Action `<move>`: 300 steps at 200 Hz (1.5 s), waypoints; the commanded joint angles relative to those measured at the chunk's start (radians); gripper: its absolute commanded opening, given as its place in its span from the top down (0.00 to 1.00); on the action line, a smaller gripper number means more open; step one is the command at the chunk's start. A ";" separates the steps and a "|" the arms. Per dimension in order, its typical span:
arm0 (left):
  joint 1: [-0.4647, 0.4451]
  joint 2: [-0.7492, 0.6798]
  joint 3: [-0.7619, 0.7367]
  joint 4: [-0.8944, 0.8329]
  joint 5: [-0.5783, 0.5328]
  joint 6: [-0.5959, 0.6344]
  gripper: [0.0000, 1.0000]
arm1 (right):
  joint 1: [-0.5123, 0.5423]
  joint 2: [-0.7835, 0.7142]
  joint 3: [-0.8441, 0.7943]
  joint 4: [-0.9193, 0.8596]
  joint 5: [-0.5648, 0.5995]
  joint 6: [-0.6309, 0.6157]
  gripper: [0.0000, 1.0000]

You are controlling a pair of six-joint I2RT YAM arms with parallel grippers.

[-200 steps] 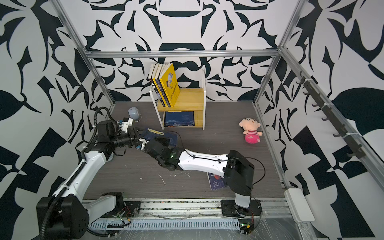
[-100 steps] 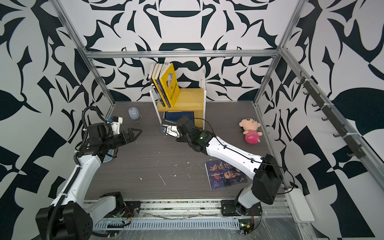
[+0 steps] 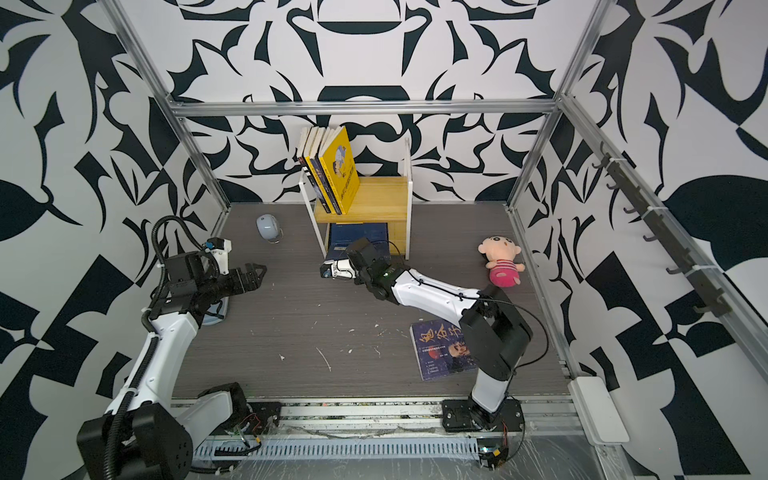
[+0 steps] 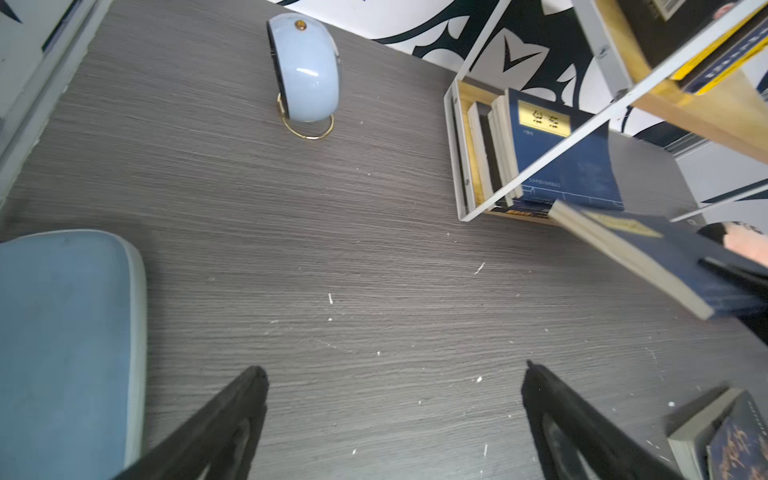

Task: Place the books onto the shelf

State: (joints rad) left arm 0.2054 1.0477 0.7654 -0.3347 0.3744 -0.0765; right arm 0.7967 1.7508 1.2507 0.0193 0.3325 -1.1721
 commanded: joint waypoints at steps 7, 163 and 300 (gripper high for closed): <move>0.007 -0.020 -0.004 -0.004 -0.013 0.026 0.00 | -0.030 0.010 0.098 0.162 0.004 -0.064 1.00; 0.006 -0.018 -0.017 0.013 0.030 0.031 0.00 | -0.128 0.234 0.310 -0.115 -0.216 0.051 0.68; 0.006 -0.020 -0.029 0.026 0.029 0.040 0.00 | -0.153 0.387 0.565 -0.252 -0.214 -0.017 1.00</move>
State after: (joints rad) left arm 0.2085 1.0458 0.7593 -0.3183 0.3859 -0.0509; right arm 0.6491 2.1281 1.7519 -0.2577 0.0982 -1.1530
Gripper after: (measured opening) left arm 0.996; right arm 0.063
